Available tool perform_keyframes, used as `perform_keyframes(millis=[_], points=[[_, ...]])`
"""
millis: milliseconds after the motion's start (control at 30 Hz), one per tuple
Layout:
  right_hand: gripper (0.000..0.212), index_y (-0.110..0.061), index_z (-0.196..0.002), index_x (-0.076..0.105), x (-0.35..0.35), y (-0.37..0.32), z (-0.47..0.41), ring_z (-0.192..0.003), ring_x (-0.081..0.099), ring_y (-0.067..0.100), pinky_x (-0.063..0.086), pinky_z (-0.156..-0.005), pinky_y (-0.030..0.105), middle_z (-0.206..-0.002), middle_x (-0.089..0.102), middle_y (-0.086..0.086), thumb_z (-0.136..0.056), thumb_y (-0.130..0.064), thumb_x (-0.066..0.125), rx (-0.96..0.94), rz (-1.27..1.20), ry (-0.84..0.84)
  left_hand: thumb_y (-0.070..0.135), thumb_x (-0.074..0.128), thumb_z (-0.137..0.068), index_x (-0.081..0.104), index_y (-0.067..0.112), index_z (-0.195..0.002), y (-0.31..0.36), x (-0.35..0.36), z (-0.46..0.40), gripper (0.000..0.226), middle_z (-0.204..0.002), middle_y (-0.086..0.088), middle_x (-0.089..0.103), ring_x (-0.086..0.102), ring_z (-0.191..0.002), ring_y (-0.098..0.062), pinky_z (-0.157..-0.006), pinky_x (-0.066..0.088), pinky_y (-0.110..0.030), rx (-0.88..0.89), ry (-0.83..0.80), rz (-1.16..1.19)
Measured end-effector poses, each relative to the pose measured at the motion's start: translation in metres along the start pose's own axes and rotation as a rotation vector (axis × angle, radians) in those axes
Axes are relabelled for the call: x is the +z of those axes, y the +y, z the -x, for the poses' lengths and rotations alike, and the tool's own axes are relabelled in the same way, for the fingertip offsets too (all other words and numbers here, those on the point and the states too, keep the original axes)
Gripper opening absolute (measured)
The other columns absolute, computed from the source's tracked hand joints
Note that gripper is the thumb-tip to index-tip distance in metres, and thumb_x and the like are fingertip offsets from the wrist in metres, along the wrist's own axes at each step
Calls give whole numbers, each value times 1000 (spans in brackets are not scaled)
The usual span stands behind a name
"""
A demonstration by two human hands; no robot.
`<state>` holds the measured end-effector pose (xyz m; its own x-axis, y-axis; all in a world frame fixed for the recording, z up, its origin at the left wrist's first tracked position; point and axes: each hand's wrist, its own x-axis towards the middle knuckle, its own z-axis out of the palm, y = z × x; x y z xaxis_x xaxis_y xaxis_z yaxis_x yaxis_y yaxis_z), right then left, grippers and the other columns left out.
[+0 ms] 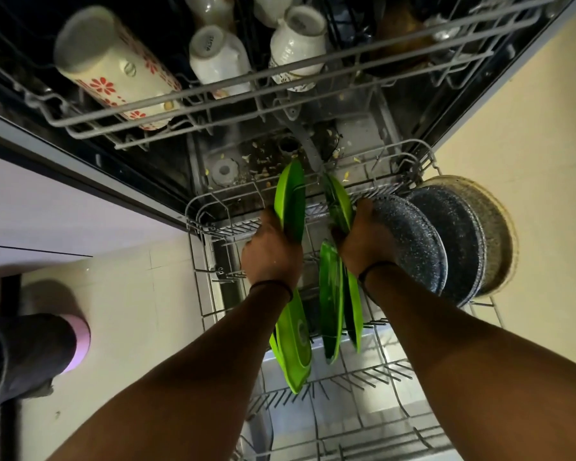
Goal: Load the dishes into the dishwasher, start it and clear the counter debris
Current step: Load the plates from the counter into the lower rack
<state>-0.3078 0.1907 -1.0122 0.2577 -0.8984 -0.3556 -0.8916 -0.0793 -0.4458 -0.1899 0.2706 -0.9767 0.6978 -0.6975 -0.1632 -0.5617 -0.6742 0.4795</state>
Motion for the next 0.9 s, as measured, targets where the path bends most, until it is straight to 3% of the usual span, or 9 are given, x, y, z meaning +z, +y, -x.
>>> perform_keyframes(millis=[67, 167, 333, 467, 567, 633, 767, 833, 900], points=[[57, -7, -134, 39, -3, -2, 5, -106, 55, 42, 48, -82, 47, -125, 52, 20, -90, -37, 60, -67, -23, 98, 21, 45, -96, 44, 13, -125, -2, 0, 2, 30, -92, -16, 69, 66, -81, -40, -61, 38, -33, 6, 12, 33], [37, -1, -118, 53, -8, -8, 7, -100, 53, 39, 49, -81, 48, -110, 56, 22, -89, -24, 59, -241, -78, 312, 22, 44, -96, 45, 13, -123, -2, -2, 2, 28, -93, -17, 69, 65, -82, -40, -63, 43, -37, -27, 28, 59], [20, -4, -100, 58, -13, -23, 12, -88, 55, 36, 48, -73, 43, -94, 59, 17, -84, -16, 57, -323, -184, 409, 18, 44, -98, 51, 6, -113, 0, -16, -3, 20, -92, -20, 67, 63, -84, -38, -61, 34, -33, -140, 112, 218], [24, -3, -105, 59, -16, -34, 17, -91, 58, 35, 46, -75, 38, -100, 61, 16, -86, -17, 62, -205, -241, 416, 28, 43, -102, 58, 7, -105, -4, -24, -10, 26, -85, -11, 64, 61, -80, -30, -61, 36, -29, -197, 166, 438], [54, -5, -125, 50, -15, -41, 23, -105, 58, 33, 47, -85, 36, -119, 58, 16, -85, -36, 67, 41, -353, 376, 35, 49, -99, 63, 7, -97, -11, -24, -13, 31, -83, -11, 64, 58, -76, -23, -61, 38, -27, -317, 157, 620], [70, -8, -131, 45, -15, -44, 26, -109, 59, 32, 47, -89, 38, -122, 59, 15, -78, -45, 72, 172, -448, 327, 35, 53, -97, 64, 15, -89, -17, -25, -11, 25, -83, -7, 65, 62, -82, -24, -68, 48, -31, -404, 153, 745], [58, -13, -118, 54, -24, -42, 25, -97, 64, 30, 48, -79, 35, -105, 67, 11, -73, -43, 76, 228, -418, 299, 34, 59, -94, 67, 30, -81, -20, -27, -4, 16, -88, 5, 68, 65, -96, -27, -81, 55, -48, -568, 12, 1071], [51, -13, -113, 56, -27, -42, 27, -93, 64, 30, 48, -77, 34, -102, 67, 10, -74, -42, 75, 186, -377, 319, 41, 60, -92, 68, 34, -84, -18, -28, -1, 13, -96, 4, 68, 65, -98, -32, -75, 54, -62, -603, -91, 1139], [43, -13, -109, 57, -29, -43, 29, -88, 65, 28, 51, -76, 36, -95, 67, 7, -78, -37, 74, 207, -445, 305, 43, 59, -92, 64, 30, -93, -15, -27, -1, 14, -99, 1, 66, 66, -93, -32, -64, 56, -61, -630, -159, 1178]])
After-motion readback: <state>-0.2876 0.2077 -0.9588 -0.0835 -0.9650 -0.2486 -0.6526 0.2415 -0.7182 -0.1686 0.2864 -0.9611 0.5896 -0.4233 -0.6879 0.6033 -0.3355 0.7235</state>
